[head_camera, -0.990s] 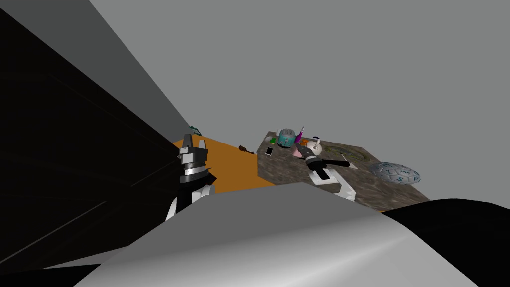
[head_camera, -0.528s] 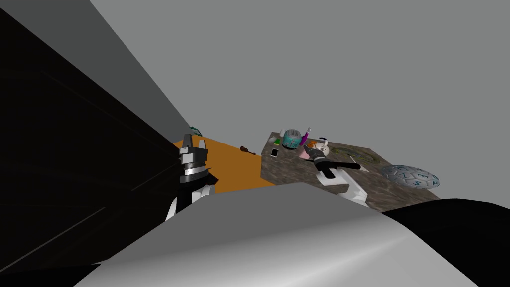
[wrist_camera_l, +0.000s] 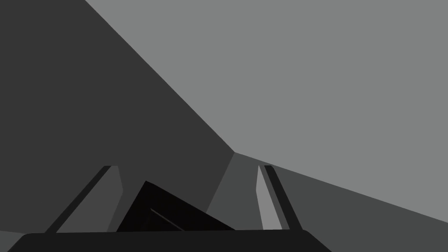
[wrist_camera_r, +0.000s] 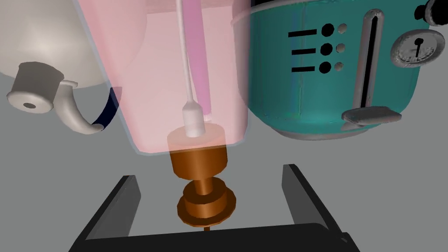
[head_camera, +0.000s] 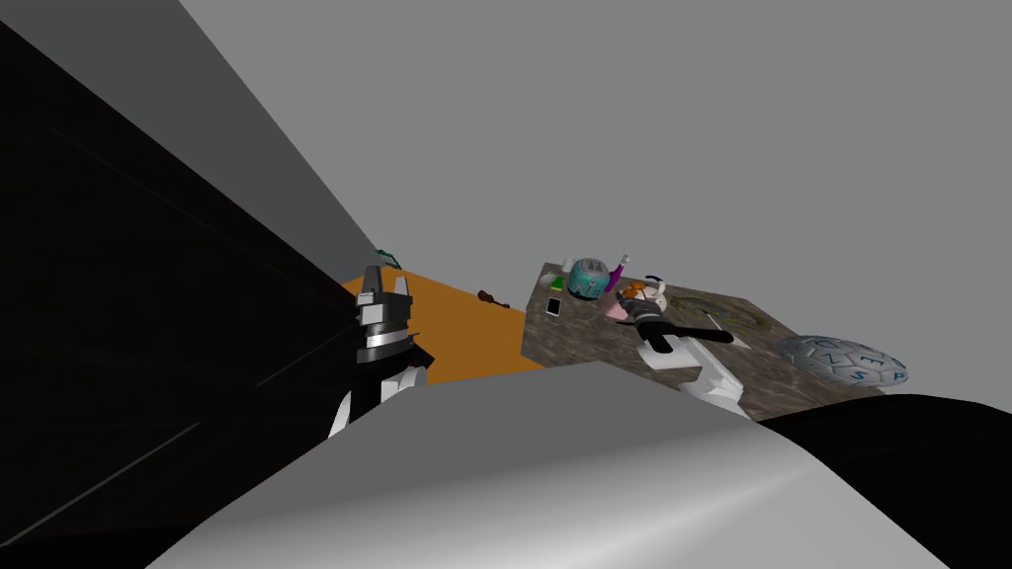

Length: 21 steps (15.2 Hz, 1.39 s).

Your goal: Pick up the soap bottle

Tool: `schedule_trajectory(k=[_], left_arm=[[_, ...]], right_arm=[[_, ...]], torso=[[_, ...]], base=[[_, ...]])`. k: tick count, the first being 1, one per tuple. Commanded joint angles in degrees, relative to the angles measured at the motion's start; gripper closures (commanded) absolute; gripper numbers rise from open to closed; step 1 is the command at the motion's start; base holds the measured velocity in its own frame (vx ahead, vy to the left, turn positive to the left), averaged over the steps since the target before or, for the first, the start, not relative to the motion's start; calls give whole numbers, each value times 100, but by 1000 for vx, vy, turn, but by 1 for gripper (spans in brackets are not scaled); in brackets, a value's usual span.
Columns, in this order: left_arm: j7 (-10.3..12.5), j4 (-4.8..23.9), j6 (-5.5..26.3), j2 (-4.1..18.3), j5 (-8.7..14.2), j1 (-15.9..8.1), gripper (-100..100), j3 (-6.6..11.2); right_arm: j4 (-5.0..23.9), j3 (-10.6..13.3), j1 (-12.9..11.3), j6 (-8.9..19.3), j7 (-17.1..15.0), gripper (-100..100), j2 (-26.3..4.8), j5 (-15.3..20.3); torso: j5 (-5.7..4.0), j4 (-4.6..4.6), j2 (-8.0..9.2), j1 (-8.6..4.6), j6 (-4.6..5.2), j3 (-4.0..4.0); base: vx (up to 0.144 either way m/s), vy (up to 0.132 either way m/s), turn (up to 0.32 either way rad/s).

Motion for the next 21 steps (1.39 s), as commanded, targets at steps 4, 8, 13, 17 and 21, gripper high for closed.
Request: schedule_trajectory(k=[4,8,13,17,21], left_arm=[[0,0,0,0,0,0,0,0],[0,0,0,0,0,-1,0,0],[0,1,1,1,0,-2,0,0],[0,1,1,1,0,-2,0,0],[0,1,1,1,0,-2,0,0]], right_arm=[[0,0,-1,0,0,100,0,0],[-99,70,6,36,226,-100,41,116],[-336,236,20,127,744,-100,153,353],[-489,342,27,187,1071,-100,228,492],[-656,457,33,250,1423,-100,307,638]], torso=[[-3,3,12,-13,1,7],[-5,5,23,-20,-4,13],[-10,13,57,-43,-1,33],[-9,12,53,-37,-1,31],[-8,10,44,-35,-3,26]], base=[[2,2,0],[-27,-17,78],[-96,-58,140],[-85,-45,148],[-67,-39,145]])
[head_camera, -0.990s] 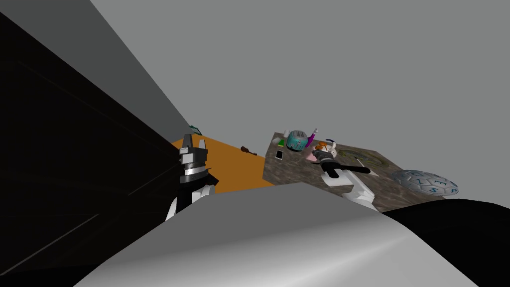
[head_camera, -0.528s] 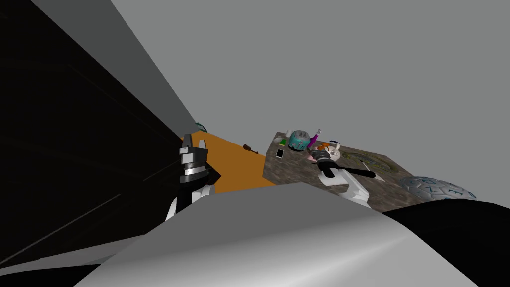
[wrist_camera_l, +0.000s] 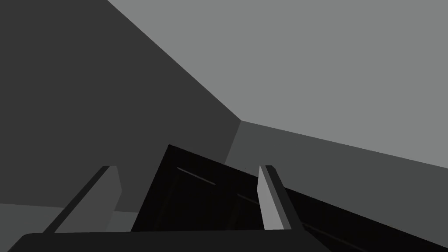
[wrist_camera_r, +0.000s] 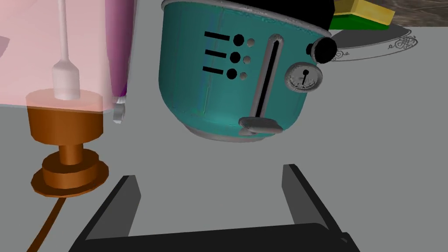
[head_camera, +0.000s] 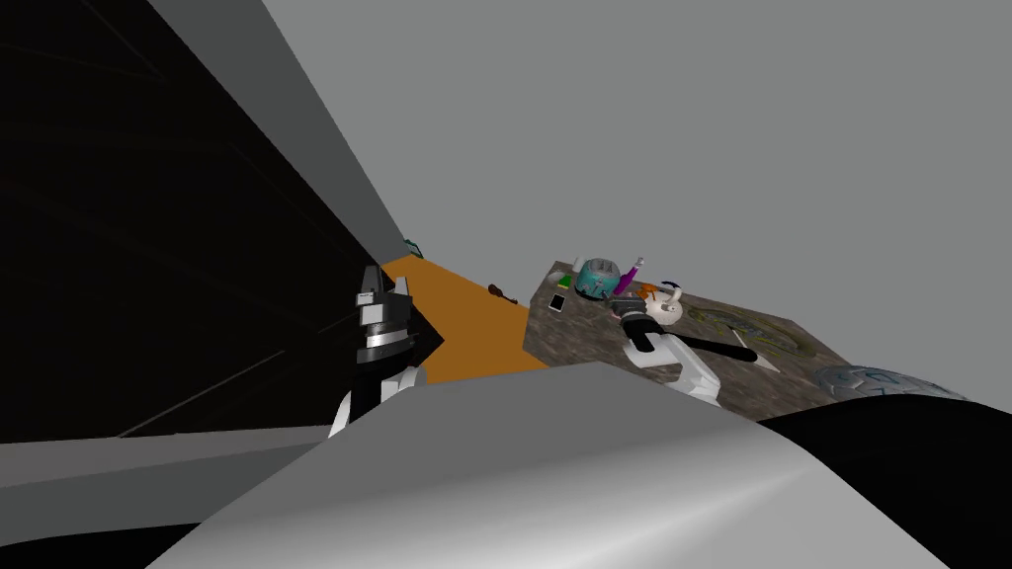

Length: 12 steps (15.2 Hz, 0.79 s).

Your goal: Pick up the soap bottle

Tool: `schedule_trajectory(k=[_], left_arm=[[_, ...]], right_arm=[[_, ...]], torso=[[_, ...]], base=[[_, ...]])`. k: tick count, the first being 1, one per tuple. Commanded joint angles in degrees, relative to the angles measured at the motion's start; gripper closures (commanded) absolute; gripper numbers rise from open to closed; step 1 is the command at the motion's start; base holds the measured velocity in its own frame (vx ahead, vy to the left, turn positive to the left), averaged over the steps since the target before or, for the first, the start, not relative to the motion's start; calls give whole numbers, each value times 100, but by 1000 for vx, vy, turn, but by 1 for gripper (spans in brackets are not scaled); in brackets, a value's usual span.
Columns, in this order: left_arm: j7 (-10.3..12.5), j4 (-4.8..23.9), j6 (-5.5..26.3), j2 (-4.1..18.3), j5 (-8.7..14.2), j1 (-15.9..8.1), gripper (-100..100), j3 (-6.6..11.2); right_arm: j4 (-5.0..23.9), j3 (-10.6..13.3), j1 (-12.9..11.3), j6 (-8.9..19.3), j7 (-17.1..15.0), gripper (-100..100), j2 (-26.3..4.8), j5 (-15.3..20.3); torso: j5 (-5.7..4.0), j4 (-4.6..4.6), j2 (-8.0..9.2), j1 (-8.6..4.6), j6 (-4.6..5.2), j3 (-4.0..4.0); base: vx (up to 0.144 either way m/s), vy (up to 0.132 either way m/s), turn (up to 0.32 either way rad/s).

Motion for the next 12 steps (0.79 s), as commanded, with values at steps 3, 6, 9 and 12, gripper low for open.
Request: schedule_trajectory(k=[3,6,9,12], left_arm=[[0,0,0,0,0,0,0,0],[0,0,0,0,0,0,0,0],[0,0,0,0,0,0,0,0],[0,0,0,0,0,0,0,0]], right_arm=[[-195,131,14,58,440,-100,95,184],[-280,194,18,88,622,-100,131,265],[-443,321,26,138,978,-100,190,440],[-592,450,37,169,1279,-100,220,642]], torso=[[0,1,5,1,1,3],[0,1,6,-3,-1,3],[-1,1,2,-5,1,1],[-2,0,2,-9,0,1]], base=[[-86,-35,141],[-79,-46,131],[-76,-46,138],[-83,-57,164]])
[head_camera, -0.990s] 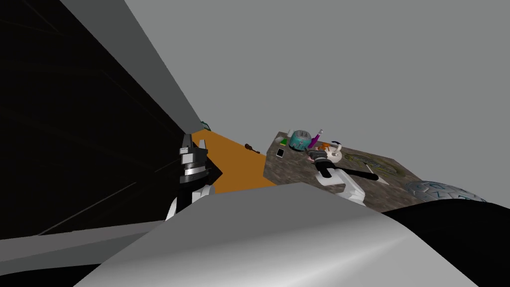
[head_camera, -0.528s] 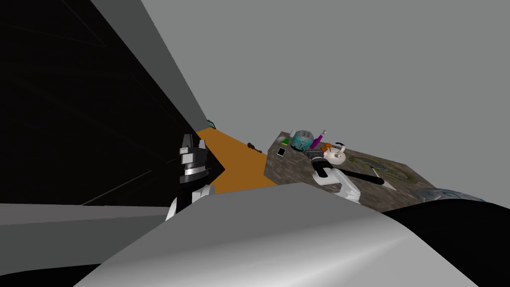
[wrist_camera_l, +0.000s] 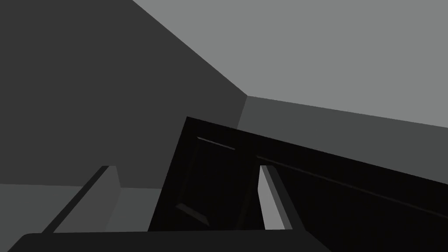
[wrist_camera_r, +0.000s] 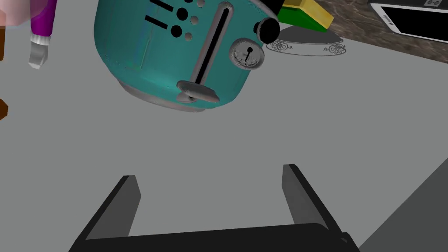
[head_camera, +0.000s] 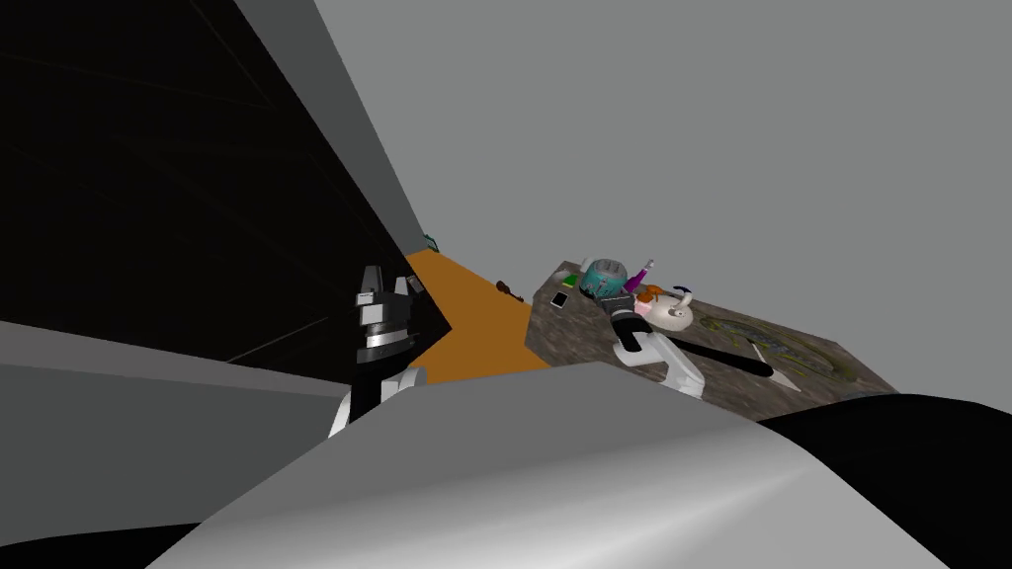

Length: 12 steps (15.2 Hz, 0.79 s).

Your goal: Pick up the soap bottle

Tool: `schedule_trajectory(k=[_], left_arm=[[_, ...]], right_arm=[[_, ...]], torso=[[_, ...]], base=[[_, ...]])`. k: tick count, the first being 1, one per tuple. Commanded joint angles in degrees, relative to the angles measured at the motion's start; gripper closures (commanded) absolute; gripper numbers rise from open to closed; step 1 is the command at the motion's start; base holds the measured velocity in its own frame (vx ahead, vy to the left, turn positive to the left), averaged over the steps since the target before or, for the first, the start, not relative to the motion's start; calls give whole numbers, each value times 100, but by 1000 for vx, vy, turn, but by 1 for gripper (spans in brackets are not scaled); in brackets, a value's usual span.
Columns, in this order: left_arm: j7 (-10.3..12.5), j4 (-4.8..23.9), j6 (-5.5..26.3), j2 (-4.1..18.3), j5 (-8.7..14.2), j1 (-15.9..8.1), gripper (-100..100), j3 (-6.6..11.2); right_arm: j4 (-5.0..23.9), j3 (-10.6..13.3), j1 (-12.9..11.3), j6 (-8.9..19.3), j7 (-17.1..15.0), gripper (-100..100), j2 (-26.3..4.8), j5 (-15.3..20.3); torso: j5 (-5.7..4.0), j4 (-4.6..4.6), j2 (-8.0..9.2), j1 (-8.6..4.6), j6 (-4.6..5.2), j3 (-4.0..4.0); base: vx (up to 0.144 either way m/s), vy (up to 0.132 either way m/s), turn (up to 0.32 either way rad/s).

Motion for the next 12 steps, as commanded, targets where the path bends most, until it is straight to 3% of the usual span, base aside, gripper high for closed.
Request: schedule_trajectory(k=[1,9,12], left_arm=[[0,0,0,0,0,0,0,0],[0,0,0,1,0,0,0,1],[0,0,0,1,0,1,0,1]], right_arm=[[-117,75,30,38,208,-100,-4,90],[-421,392,64,16,934,-100,-93,743],[-514,511,80,-32,1170,-100,-194,1059]], torso=[[0,0,0,0,0,0],[-5,1,6,-26,4,4],[-9,1,3,-47,5,2]], base=[[-105,-71,175],[-96,-102,126],[-97,-160,88]])
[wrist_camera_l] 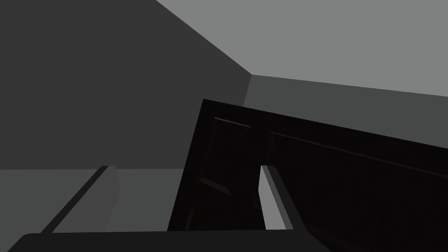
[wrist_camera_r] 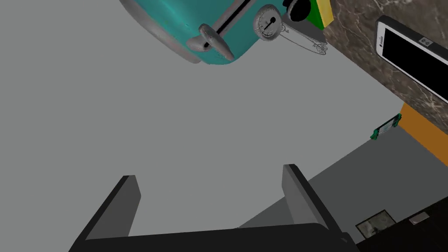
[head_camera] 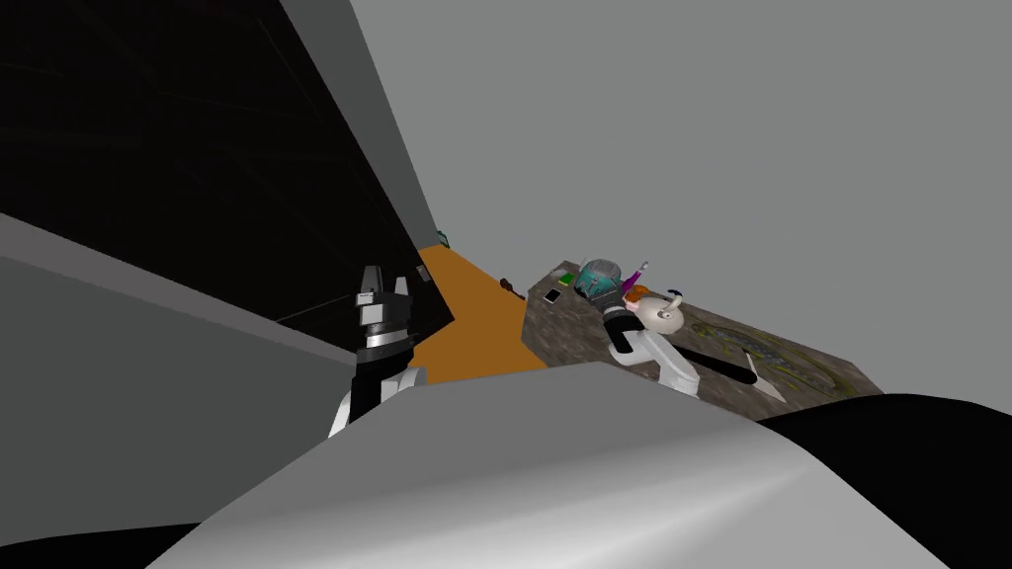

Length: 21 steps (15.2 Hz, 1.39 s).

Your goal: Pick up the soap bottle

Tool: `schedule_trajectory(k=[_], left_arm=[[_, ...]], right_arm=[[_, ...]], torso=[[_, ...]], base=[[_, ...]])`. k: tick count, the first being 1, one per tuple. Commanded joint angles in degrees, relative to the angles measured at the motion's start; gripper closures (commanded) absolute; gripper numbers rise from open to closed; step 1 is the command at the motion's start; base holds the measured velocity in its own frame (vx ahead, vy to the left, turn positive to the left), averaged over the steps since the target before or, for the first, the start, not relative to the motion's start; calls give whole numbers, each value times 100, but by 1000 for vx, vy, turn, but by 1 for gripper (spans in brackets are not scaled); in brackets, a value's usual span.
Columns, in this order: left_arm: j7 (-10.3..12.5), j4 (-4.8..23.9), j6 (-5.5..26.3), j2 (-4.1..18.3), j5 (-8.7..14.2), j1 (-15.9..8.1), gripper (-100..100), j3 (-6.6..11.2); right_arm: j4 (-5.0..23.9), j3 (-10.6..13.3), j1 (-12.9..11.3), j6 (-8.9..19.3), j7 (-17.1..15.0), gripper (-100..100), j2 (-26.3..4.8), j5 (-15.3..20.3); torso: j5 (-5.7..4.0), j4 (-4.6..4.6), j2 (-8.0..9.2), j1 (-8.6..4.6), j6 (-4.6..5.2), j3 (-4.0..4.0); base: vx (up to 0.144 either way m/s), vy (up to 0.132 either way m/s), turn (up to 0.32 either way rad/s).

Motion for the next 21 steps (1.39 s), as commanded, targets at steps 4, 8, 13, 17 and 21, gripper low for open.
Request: schedule_trajectory(k=[4,8,13,17,21], left_arm=[[0,0,0,0,0,0,0,0],[0,0,0,0,0,0,0,0],[0,0,0,0,0,0,0,0],[0,0,0,0,0,1,0,0],[0,0,0,0,0,1,0,0]], right_arm=[[-150,215,34,-108,375,-100,-220,611],[-203,324,54,-195,545,-100,-380,975],[-264,481,86,-330,767,-100,-621,1507],[-312,623,120,-455,956,-100,-837,1979],[-351,740,151,-552,1108,-100,-1001,2369]], torso=[[-3,0,1,-9,0,0],[-1,-1,-3,-5,0,-2],[-3,-3,-13,-14,0,-7],[1,-4,-18,7,0,-10],[0,-4,-18,4,0,-10]], base=[[-98,-185,72],[-95,-171,49],[-76,-186,43],[-72,-146,35],[-68,-154,46]])
